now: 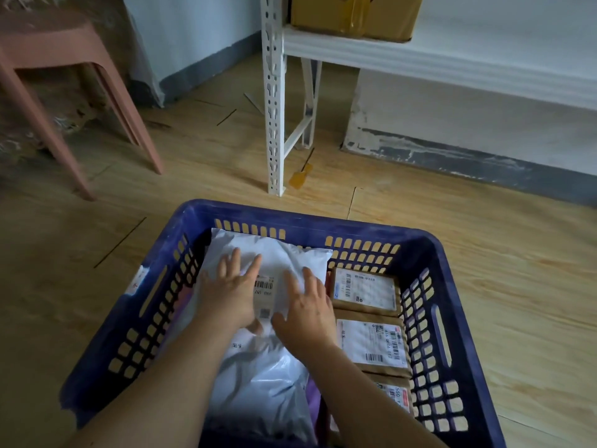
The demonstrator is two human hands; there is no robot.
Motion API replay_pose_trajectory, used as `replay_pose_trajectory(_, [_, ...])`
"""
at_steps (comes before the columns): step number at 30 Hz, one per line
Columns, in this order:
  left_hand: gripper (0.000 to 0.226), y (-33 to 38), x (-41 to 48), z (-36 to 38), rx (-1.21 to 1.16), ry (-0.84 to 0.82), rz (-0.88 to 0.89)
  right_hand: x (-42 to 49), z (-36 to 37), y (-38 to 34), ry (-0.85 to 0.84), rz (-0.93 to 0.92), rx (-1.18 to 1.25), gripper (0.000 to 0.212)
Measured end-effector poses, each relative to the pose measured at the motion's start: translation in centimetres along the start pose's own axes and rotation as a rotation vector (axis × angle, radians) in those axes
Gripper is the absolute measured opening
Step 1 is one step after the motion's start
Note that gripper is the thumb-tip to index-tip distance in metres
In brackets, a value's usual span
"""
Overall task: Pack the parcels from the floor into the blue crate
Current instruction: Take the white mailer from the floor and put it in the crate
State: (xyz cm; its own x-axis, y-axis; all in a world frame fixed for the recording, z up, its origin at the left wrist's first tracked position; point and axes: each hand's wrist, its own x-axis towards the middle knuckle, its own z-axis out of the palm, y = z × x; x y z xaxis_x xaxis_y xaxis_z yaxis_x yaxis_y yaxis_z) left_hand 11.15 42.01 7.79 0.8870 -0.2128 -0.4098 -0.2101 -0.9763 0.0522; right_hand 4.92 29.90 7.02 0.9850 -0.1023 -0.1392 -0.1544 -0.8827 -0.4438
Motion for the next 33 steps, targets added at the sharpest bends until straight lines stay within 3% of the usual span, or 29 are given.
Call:
replay_pose_trajectory(3, [0.126, 1.5, 1.7, 0.1, 0.011, -0.163, -0.031, 1.4, 0.1, 0.5, -0.189, -0.016, 0.005, 0.085])
replay_pose_trajectory(6, [0.107, 1.4, 3.4, 1.4, -0.081, -0.254, -0.066, 2.2, 0.6, 1.8, -0.379, -0.021, -0.064, 0.111])
replay_pose_trajectory(9, [0.117, 0.9, 4.5, 2.2, -0.079, -0.314, -0.066, 2.7, 1.7, 2.6, -0.514, 0.008, -0.136, 0.132])
replay_pose_trajectory(14, [0.118, 1.2, 4.9, 3.0, -0.068, -0.350, -0.032, 3.8, 3.1, 2.9, -0.617, 0.043, -0.199, 0.138])
replay_pose_trajectory(25, [0.119, 0.2, 6.8, 5.0, -0.076, -0.327, -0.019, 5.3, 4.3, 2.3, -0.666, 0.077, -0.344, 0.139])
replay_pose_trajectory(33, [0.134, -1.1, 4.8, 6.7, -0.088, -0.177, 0.072, 3.9, 6.8, 2.3, -0.488, 0.083, -0.419, 0.127])
